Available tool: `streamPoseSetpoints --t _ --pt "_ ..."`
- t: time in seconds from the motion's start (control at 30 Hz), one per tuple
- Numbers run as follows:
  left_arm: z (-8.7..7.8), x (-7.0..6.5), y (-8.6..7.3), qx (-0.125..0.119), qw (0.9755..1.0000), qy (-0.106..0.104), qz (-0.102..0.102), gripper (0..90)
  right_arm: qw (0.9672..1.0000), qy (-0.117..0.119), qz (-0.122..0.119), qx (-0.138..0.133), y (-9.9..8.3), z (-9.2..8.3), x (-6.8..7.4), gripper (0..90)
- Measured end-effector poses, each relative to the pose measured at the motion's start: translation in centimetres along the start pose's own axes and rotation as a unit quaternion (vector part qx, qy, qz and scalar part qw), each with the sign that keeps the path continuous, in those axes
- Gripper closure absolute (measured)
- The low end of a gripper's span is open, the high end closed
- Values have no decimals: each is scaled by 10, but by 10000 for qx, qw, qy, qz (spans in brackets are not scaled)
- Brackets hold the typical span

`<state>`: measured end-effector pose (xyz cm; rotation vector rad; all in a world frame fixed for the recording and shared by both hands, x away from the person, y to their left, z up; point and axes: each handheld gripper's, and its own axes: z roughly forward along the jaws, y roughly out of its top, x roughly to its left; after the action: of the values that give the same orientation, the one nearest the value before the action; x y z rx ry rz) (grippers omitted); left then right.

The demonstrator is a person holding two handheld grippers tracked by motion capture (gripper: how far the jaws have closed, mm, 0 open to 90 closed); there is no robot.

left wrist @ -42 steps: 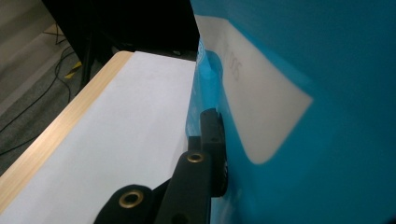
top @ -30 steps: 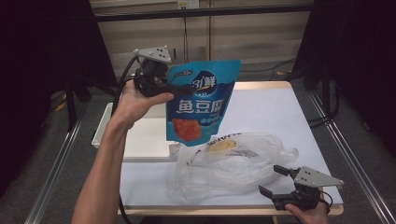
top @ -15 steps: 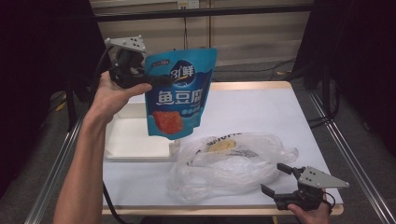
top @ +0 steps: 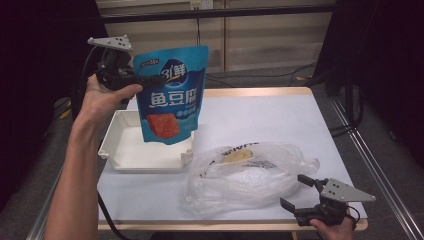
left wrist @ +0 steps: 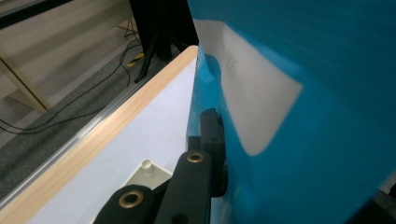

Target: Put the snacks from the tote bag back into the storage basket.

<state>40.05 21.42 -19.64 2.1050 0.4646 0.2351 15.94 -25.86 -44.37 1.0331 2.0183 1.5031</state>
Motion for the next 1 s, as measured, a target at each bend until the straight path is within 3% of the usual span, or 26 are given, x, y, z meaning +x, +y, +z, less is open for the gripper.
streamPoseSetpoints --t 0.4,0.47,0.63,1.0 --pt "-5 22 -13 15 9995 229 -225 900 10000 25 15 52 -1 1 0 59" --pt "-5 23 -16 -145 9991 248 -316 900 10000 17 20 60 -1 2 -1 59" --pt "-2 26 -22 -233 9990 235 -309 900 10000 21 15 82 -1 2 0 59" --pt "14 42 -36 -154 9985 334 -397 900 9999 35 8 115 -2 3 0 59"
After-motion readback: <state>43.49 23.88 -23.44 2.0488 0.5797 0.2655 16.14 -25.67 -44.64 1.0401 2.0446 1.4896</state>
